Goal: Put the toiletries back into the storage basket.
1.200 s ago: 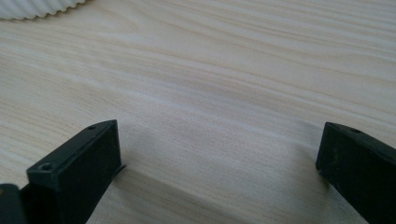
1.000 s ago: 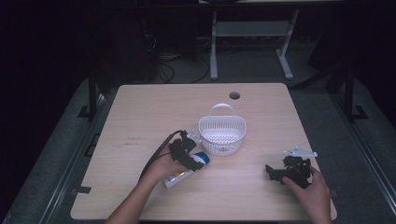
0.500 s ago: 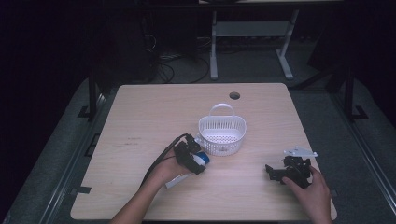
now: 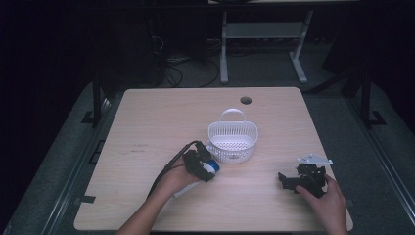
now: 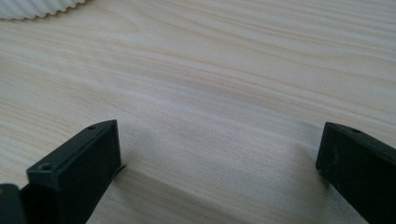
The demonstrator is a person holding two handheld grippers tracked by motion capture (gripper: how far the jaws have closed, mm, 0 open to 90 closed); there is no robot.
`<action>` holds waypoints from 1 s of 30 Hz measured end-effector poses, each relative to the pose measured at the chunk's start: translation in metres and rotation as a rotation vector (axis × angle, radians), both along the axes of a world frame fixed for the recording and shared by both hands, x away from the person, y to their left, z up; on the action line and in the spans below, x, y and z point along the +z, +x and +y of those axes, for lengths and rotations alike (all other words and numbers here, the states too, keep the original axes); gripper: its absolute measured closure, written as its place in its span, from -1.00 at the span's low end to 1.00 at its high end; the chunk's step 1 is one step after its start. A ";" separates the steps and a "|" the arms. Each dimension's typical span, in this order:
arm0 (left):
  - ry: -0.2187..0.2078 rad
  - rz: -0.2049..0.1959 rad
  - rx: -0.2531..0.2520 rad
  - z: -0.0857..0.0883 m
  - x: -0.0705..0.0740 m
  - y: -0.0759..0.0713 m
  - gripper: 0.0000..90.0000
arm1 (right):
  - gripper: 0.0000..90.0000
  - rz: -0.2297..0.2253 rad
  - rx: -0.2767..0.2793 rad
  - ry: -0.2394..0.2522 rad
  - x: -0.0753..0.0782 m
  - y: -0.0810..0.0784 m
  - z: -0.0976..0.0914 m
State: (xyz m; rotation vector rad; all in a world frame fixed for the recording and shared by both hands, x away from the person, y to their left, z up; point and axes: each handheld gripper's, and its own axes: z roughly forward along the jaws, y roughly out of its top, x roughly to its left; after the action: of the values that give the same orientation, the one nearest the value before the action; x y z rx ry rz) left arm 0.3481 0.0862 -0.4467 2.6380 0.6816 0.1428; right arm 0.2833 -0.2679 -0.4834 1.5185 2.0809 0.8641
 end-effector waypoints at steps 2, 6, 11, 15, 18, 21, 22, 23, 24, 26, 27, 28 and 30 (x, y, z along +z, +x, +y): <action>0.001 0.000 0.001 0.000 0.000 0.000 -0.25 | -1.00 0.000 0.000 0.000 0.000 0.000 0.000; 0.000 -0.001 0.001 0.000 0.000 0.000 -0.23 | -1.00 0.000 0.000 0.000 0.000 0.000 0.000; -0.002 0.000 0.006 0.000 0.000 -0.001 -0.22 | -1.00 0.000 0.000 0.000 0.000 0.000 0.000; -0.004 -0.002 0.009 0.000 0.000 -0.001 -0.21 | -1.00 0.000 0.000 0.000 0.000 0.000 0.000; 0.002 -0.003 0.007 0.000 0.001 -0.001 -0.21 | -1.00 0.000 0.000 0.000 0.000 0.000 0.000; 0.002 0.002 -0.005 0.000 0.001 -0.001 -0.20 | -1.00 0.000 0.000 0.000 0.000 0.000 0.000; -0.009 0.007 -0.002 0.001 0.001 -0.001 -0.20 | -1.00 0.000 0.000 0.000 0.000 0.000 0.000; -0.022 0.010 0.000 0.001 0.002 -0.002 -0.20 | -1.00 0.000 0.000 0.000 0.000 0.000 0.000; -0.040 0.010 -0.004 0.004 0.005 -0.002 -0.20 | -1.00 0.000 0.000 0.000 0.000 0.000 0.000; -0.056 0.011 -0.004 0.006 0.007 -0.002 -0.20 | -1.00 0.000 0.000 0.000 0.000 0.000 0.000; -0.074 0.015 -0.001 0.008 0.009 -0.002 -0.20 | -1.00 0.000 0.000 0.000 0.000 0.000 0.000; -0.088 0.016 -0.002 0.010 0.011 -0.002 -0.20 | -1.00 0.000 0.000 0.000 0.000 0.000 0.000; -0.124 0.018 -0.002 0.016 0.015 -0.002 -0.20 | -1.00 0.000 0.000 0.000 0.000 0.000 0.000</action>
State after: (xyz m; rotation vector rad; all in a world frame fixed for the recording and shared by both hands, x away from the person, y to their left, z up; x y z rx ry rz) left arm 0.3464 0.1019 -0.4312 2.5246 0.6717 0.0740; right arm 0.2834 -0.2680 -0.4834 1.5183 2.0809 0.8642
